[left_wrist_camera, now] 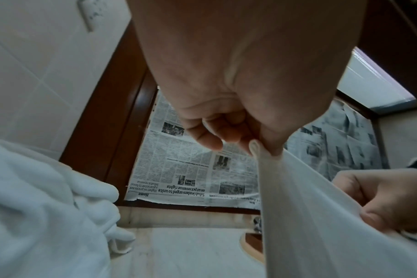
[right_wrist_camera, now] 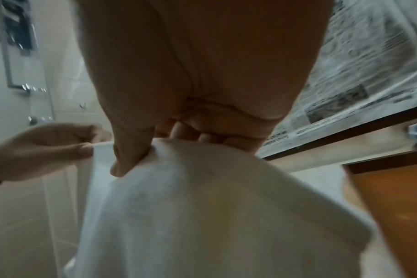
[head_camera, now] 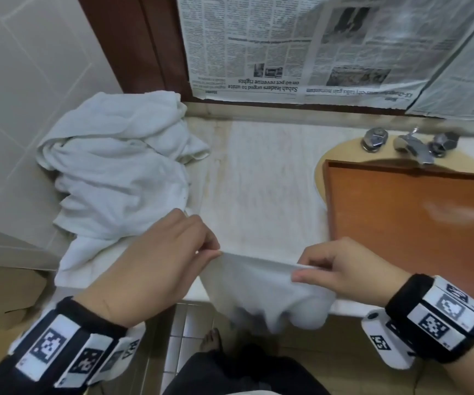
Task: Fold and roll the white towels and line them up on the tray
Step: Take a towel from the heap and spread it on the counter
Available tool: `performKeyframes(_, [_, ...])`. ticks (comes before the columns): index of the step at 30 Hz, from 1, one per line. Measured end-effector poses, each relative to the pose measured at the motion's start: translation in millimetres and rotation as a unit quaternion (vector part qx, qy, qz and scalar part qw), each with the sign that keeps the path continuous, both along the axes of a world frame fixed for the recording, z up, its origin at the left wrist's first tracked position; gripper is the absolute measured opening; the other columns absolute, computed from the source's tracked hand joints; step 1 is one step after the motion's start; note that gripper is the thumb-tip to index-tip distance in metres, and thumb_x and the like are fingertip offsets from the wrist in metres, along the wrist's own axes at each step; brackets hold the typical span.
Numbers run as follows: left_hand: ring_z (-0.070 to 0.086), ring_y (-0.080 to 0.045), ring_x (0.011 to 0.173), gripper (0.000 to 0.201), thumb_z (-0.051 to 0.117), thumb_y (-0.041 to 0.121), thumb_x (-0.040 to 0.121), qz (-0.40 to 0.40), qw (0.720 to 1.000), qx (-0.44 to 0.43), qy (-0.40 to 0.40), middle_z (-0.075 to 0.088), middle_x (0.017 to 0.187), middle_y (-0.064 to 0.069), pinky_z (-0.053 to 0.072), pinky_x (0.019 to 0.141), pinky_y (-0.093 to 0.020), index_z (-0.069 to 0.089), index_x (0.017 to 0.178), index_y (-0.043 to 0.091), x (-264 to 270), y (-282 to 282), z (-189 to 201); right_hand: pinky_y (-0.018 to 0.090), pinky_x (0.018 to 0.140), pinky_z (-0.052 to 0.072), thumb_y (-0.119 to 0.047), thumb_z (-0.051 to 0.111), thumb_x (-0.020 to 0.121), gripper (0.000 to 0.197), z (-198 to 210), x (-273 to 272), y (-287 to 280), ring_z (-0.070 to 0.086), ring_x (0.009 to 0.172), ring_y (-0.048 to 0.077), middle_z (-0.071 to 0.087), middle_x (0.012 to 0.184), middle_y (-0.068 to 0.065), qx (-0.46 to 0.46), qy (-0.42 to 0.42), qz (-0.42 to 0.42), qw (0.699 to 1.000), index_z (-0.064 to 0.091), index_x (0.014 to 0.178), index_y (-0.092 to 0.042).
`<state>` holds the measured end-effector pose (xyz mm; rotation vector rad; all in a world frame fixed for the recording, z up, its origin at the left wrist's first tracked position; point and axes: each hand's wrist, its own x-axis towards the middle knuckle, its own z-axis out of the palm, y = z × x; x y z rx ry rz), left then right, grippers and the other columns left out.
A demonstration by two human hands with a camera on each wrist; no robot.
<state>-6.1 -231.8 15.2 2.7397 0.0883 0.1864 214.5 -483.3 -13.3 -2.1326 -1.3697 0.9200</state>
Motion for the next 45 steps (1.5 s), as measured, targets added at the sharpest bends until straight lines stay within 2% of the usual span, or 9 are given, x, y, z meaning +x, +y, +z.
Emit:
performKeyframes(5, [0.045,-0.014,0.081,0.023,0.047,0.038,0.101,0.009,0.998,0.063,-0.015,0.057,0.09,0.011,0.043,0.071,-0.031,0.06,0.094,0.02,2,20,-12,0.022,0.053,0.04,-0.062,0.058,0.091,0.029,-17,21,-40,0.059,0.063,0.008,0.063,0.066,-0.021,-0.032,-0.084,-0.009,0.996,0.069,0.077,-0.04])
performKeyframes(9, [0.044,-0.015,0.079,0.028,0.045,0.04,0.1,0.045,0.995,0.087,-0.023,0.056,0.087,0.006,0.042,0.069,-0.033,0.059,0.095,0.016,-3,48,-24,0.022,0.048,0.027,-0.066,0.049,0.091,0.046,-13,24,-60,0.05,0.055,0.014,0.053,0.058,-0.007,-0.026,-0.137,-0.048,0.989,0.048,0.059,-0.034])
performKeyframes(13, [0.049,-0.011,0.077,0.027,0.043,0.044,0.103,0.077,0.996,0.037,-0.005,0.052,0.085,0.014,0.045,0.067,-0.028,0.056,0.096,0.021,-7,59,-36,0.013,0.05,0.036,-0.054,0.059,0.089,0.025,21,10,-61,0.054,0.058,0.0,0.055,0.066,-0.03,0.005,-0.14,-0.072,0.988,0.05,0.068,-0.063])
performKeyframes(16, [0.06,-0.003,0.073,0.025,0.049,0.054,0.099,0.079,0.995,-0.018,0.048,0.06,0.08,0.018,0.049,0.064,-0.025,0.059,0.094,0.032,-11,68,-48,0.008,0.053,0.037,-0.045,0.066,0.089,0.03,28,-3,-60,0.055,0.058,-0.002,0.055,0.065,-0.034,0.026,-0.095,-0.086,0.991,0.052,0.072,-0.066])
performKeyframes(18, [0.064,0.001,0.074,0.026,0.057,0.066,0.09,0.076,0.986,-0.036,0.143,0.067,0.076,0.02,0.053,0.065,-0.024,0.065,0.087,0.041,-6,77,-52,0.012,0.054,0.039,-0.046,0.066,0.091,0.027,12,-4,-63,0.059,0.063,-0.001,0.06,0.069,-0.033,0.012,-0.071,-0.082,0.994,0.056,0.072,-0.062])
performKeyframes(23, [0.062,0.004,0.068,0.015,0.081,0.049,0.082,0.03,0.957,0.071,0.28,0.07,0.073,0.018,0.045,0.066,-0.012,0.075,0.085,0.036,54,99,-58,0.03,0.068,0.052,-0.043,0.061,0.096,0.013,-27,42,-34,0.061,0.073,0.0,0.067,0.079,-0.018,-0.038,-0.104,-0.08,0.991,0.071,0.093,-0.035])
performKeyframes(31, [0.062,-0.032,0.091,0.017,0.058,0.037,0.096,0.157,0.974,0.113,0.122,0.071,0.097,-0.007,0.053,0.084,-0.044,0.067,0.101,0.023,214,181,-39,0.032,0.069,0.041,-0.042,0.061,0.093,0.019,-6,204,88,0.059,0.08,0.022,0.063,0.082,-0.004,0.021,-0.169,-0.257,0.951,0.059,0.082,-0.026])
performKeyframes(35, [0.053,-0.041,0.11,0.022,0.05,0.035,0.102,0.237,0.962,0.099,0.091,0.058,0.113,-0.02,0.047,0.089,-0.05,0.06,0.111,0.018,285,208,-49,0.033,0.062,0.038,-0.038,0.054,0.097,0.019,-14,262,145,0.055,0.076,0.023,0.058,0.086,0.0,0.019,-0.153,-0.343,0.927,0.056,0.099,-0.019])
performKeyframes(45, [0.058,-0.04,0.117,0.044,0.063,0.034,0.098,0.415,0.907,-0.043,0.058,0.054,0.132,-0.018,0.048,0.091,-0.047,0.047,0.132,0.011,365,170,-107,0.042,0.096,0.054,-0.033,0.061,0.098,0.048,-84,328,221,0.062,0.116,0.034,0.063,0.131,0.013,-0.079,-0.082,-0.415,0.903,0.054,0.137,-0.005])
